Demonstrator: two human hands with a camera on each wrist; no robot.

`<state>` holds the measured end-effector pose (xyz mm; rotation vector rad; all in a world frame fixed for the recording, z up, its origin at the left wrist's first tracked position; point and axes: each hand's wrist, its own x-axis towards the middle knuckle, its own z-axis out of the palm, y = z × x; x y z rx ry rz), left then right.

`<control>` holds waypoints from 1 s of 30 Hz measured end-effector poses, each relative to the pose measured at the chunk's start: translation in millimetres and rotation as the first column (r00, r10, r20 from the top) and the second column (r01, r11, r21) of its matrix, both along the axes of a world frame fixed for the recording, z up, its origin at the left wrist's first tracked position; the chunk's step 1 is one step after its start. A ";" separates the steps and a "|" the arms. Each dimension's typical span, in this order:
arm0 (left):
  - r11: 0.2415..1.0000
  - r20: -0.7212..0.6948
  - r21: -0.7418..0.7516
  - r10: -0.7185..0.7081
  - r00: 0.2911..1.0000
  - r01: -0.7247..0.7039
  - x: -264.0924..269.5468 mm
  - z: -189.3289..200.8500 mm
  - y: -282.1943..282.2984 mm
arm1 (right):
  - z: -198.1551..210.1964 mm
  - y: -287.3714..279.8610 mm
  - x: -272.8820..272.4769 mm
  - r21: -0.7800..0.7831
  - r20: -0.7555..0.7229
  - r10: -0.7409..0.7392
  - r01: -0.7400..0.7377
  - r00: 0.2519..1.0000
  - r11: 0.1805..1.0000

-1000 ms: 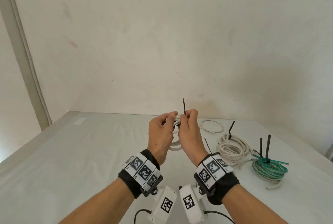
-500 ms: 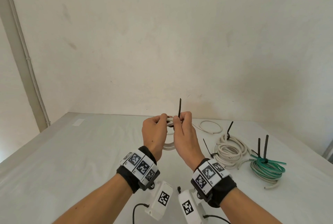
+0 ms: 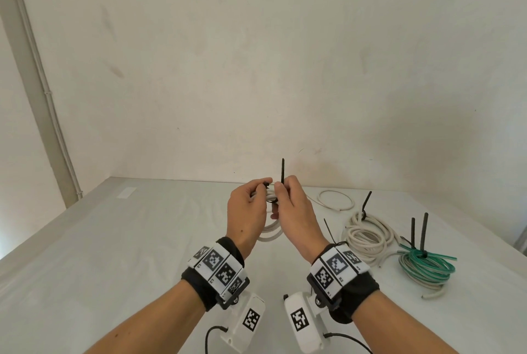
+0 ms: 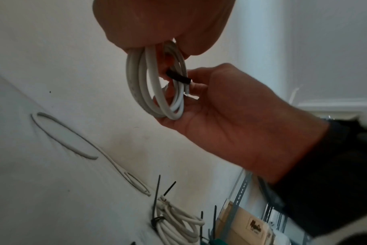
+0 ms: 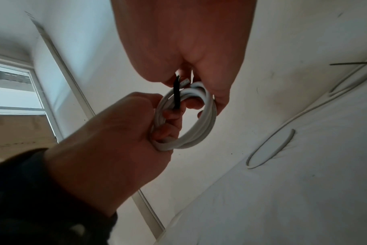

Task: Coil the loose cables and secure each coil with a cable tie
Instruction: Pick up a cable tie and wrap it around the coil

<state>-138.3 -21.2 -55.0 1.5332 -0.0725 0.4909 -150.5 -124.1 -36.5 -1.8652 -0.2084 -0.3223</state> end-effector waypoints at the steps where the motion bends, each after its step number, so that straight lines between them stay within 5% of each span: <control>1: 0.999 0.025 0.029 0.017 1.000 -0.018 -0.8 0.5 -0.2 | 0.7 -0.8 -0.7 0.024 -0.002 0.017 -0.017 1.000 1.000; 7: 0.998 0.101 0.057 0.016 0.995 -0.022 -5.9 10.6 -3.6 | 3.0 0.8 -1.4 0.316 -0.046 0.065 -0.047 0.997 0.947; 12: 0.998 0.093 0.053 0.025 0.995 -0.030 -0.7 5.6 -2.3 | 7.2 -1.3 4.5 0.602 -0.208 0.220 -0.053 0.953 0.797; 30: 0.997 0.147 0.044 0.053 0.988 -0.060 1.0 5.9 -1.6 | 7.4 -1.7 9.6 0.505 -0.205 0.175 -0.049 0.963 0.862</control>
